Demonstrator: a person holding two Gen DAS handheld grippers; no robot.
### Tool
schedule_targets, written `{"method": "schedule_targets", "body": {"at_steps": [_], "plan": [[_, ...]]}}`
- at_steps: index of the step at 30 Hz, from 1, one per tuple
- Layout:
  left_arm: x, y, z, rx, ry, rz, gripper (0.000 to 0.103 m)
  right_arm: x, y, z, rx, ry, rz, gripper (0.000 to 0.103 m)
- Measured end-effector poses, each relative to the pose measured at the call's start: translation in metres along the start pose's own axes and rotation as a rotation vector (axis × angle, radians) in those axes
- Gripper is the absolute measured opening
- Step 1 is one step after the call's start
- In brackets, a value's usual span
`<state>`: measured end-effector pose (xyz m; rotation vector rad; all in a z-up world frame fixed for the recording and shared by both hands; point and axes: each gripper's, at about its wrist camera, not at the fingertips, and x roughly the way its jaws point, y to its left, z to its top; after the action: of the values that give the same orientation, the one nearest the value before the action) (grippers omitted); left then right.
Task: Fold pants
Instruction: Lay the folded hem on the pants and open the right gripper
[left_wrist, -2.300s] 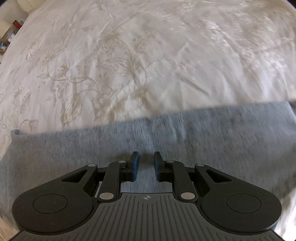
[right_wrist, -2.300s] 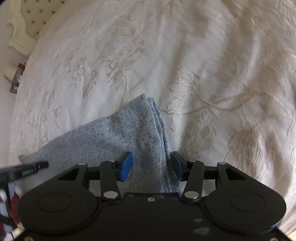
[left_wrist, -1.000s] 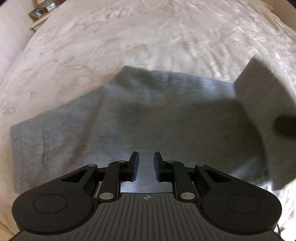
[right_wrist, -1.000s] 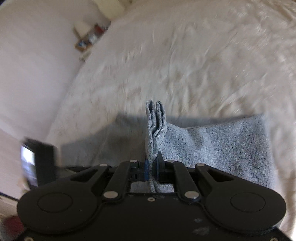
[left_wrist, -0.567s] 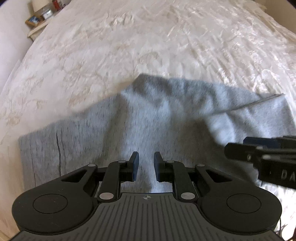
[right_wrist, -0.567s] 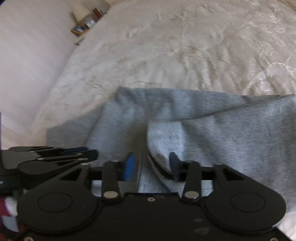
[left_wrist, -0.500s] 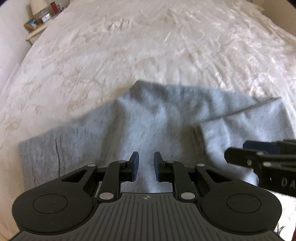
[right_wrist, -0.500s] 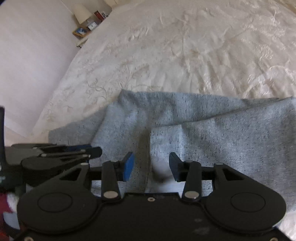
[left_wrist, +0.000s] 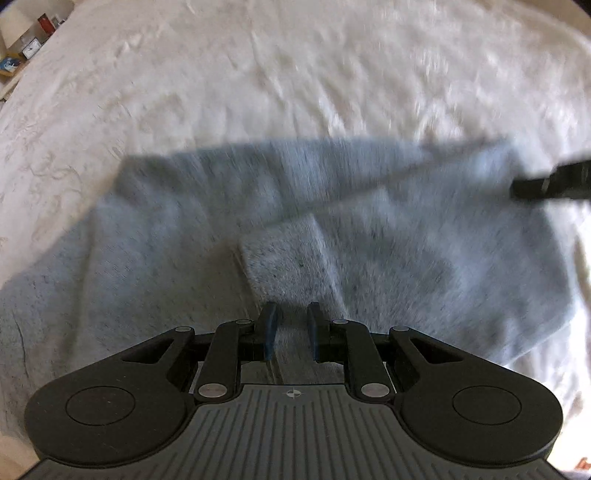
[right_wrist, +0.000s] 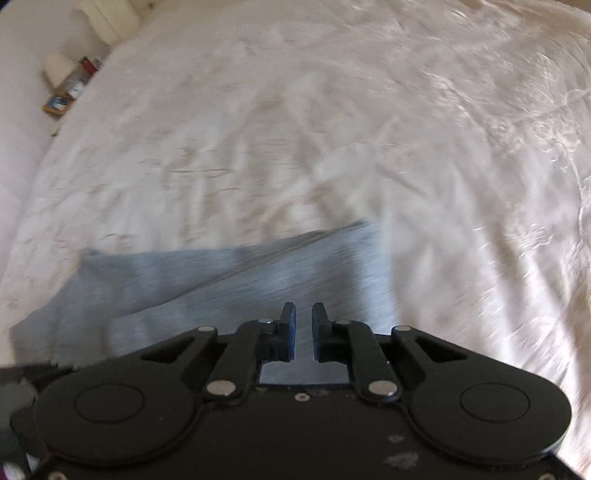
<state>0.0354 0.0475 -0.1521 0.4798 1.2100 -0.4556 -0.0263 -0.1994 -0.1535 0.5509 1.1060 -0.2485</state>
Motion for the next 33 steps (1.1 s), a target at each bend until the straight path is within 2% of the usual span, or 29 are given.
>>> {"method": "schedule_targets", "body": {"at_steps": [2, 4, 9, 13, 17, 20, 24, 27, 31, 33], "plan": [[0.010, -0.006, -0.003, 0.020, 0.013, 0.032, 0.018, 0.014, -0.012, 0.008, 0.010, 0.028, -0.017, 0.011], [0.015, -0.009, -0.003, 0.029, 0.022, 0.051, 0.018, 0.024, -0.021, 0.014, 0.013, 0.054, -0.032, 0.006], [0.017, -0.011, 0.002, 0.011, 0.055, 0.081, 0.018, 0.035, -0.026, 0.016, -0.026, 0.075, -0.023, 0.007], [0.017, -0.012, 0.004, -0.021, 0.071, 0.105, 0.018, 0.016, -0.017, 0.013, -0.090, 0.039, 0.012, 0.014], [0.015, -0.012, 0.002, -0.041, 0.081, 0.127, 0.018, -0.012, -0.013, -0.002, -0.195, 0.018, 0.061, 0.015], [0.011, -0.013, 0.001, -0.054, 0.085, 0.150, 0.018, -0.021, -0.015, -0.021, -0.245, 0.036, 0.073, 0.015], [0.001, -0.016, -0.004, -0.070, 0.083, 0.178, 0.018, -0.016, -0.022, -0.049, -0.265, 0.091, 0.075, 0.015], [-0.012, -0.016, -0.016, -0.091, 0.075, 0.188, 0.018, -0.017, -0.025, -0.060, -0.251, 0.098, 0.071, 0.015], [-0.040, -0.007, -0.036, -0.142, 0.039, 0.212, 0.018, -0.033, -0.022, -0.062, -0.243, 0.061, 0.110, 0.022], [-0.053, 0.002, -0.043, -0.165, 0.016, 0.229, 0.018, -0.044, -0.014, -0.061, -0.271, 0.017, 0.140, 0.030]]}}
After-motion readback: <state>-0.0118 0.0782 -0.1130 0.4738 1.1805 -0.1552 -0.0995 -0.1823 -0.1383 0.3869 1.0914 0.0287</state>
